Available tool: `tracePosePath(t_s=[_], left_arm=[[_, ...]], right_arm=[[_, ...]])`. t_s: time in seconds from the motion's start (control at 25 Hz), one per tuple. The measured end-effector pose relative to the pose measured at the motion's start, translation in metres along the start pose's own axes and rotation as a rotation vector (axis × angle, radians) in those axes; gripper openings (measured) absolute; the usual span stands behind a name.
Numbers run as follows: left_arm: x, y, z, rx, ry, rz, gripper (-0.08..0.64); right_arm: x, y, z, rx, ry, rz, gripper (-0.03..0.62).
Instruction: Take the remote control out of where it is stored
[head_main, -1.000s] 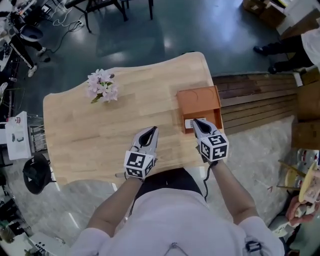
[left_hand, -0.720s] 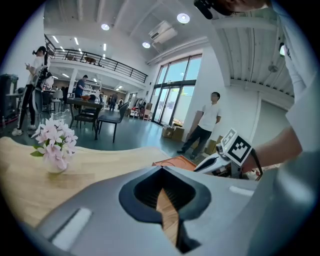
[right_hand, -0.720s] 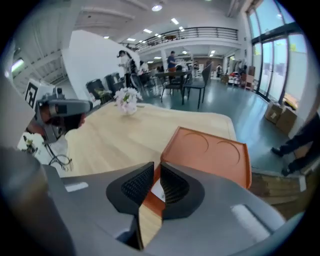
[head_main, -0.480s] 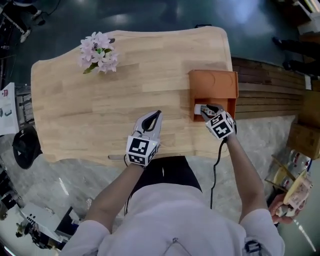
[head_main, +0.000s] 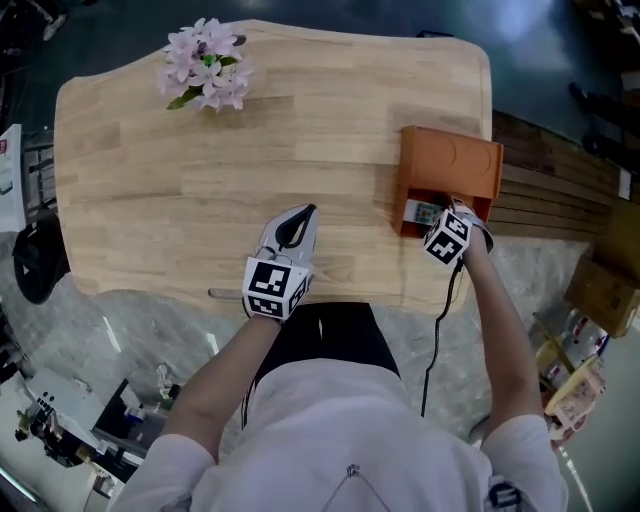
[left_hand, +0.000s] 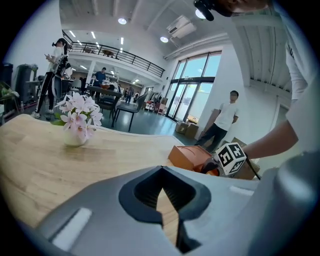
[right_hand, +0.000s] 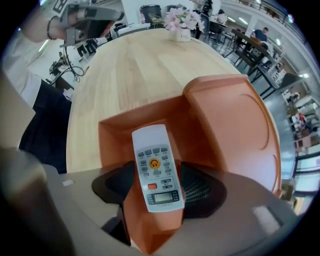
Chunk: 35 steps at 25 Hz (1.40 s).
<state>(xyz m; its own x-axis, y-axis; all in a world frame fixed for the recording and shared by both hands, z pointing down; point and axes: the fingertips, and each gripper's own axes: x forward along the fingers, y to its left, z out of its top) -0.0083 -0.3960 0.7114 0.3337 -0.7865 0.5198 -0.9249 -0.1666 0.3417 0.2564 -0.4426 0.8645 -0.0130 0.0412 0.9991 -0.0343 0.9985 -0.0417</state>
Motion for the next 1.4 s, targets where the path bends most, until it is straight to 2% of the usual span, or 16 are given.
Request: tracePosePath(t_s=[0.24,0.32,0.6,0.88,1.0,1.4], left_arm=[[0.003,0.007,0.0,0.001,0.001,0.016,0.001],[0.003,0.006,0.001,0.002,0.0,0.016,0.002],[0.003,-0.004,0.006,0.019,-0.002,0.0,0.002],[-0.009,-0.015,0.015,0.046,-0.007,-0.003,0.001],[-0.012,-0.021,0.032,0.085,-0.026,-0.017,0.002],[-0.035,-0.063,0.125,0.24,-0.141,-0.086,0.002]], right_arm=[[0.009,0.002,0.002,-0.183,0.073,-0.053,0.314],[0.01,0.004,0.003,-0.21,0.085,-0.054,0.305],[0.008,0.004,0.002,-0.128,0.038,-0.033,0.268],[-0.029,0.006,0.004,-0.101,-0.011,-0.084,0.267],[-0.07,0.001,0.016,-0.04,-0.091,-0.143,0.267],[-0.24,-0.008,0.055,0.345,-0.537,-0.406,0.268]])
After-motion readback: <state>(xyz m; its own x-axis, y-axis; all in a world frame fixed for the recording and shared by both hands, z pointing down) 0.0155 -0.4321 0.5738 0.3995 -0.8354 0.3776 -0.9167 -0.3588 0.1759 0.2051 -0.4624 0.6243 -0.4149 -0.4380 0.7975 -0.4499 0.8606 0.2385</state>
